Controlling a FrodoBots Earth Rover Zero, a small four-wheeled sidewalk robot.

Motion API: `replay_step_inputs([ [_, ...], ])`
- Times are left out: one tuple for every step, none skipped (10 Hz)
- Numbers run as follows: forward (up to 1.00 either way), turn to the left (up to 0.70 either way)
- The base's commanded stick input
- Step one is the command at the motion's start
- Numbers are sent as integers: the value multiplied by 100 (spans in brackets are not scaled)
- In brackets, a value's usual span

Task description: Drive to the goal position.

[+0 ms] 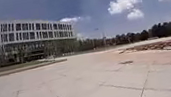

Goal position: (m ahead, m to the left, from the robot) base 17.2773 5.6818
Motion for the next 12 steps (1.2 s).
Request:
replay_step_inputs([
  [50, 0],
  [50, 0],
  [50, 0],
  [50, 0],
  [50, 0],
  [50, 0],
  [50, 0],
  [50, 0],
  [50, -23],
  [50, -50],
  [50, -50],
  [50, 0],
])
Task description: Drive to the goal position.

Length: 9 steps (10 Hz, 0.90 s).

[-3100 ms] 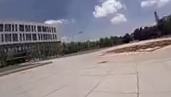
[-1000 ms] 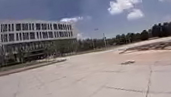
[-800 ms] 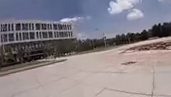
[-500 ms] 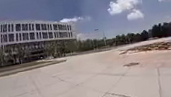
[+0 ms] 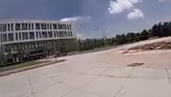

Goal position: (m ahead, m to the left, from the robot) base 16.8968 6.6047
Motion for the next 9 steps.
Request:
replay_step_inputs([
  [50, 0],
  [50, 0],
  [50, 0],
  [50, 0],
  [50, 0],
  [50, 0],
  [50, -1],
  [50, -19],
  [50, -2],
])
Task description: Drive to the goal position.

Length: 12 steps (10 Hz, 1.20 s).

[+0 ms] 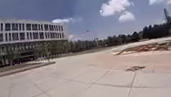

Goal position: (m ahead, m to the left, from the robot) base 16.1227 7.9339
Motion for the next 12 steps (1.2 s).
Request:
replay_step_inputs([
  [50, 0],
  [50, 0],
  [50, 0],
  [50, 0],
  [50, -17],
  [50, -41],
  [50, -22],
  [50, -1],
  [50, 0],
  [50, 0],
  [50, -3],
  [50, -45],
])
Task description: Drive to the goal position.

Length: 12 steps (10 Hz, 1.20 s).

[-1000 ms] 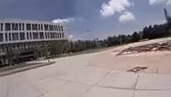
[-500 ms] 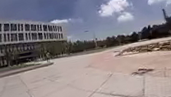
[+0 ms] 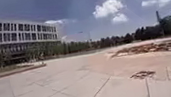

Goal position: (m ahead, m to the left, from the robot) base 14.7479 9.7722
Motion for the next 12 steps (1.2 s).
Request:
replay_step_inputs([
  [50, -50],
  [50, 0],
  [50, 0],
  [50, 0],
  [50, 0],
  [50, -47],
  [50, -1],
  [50, 0],
  [50, 0],
  [50, 0],
  [50, 0],
  [50, 0],
])
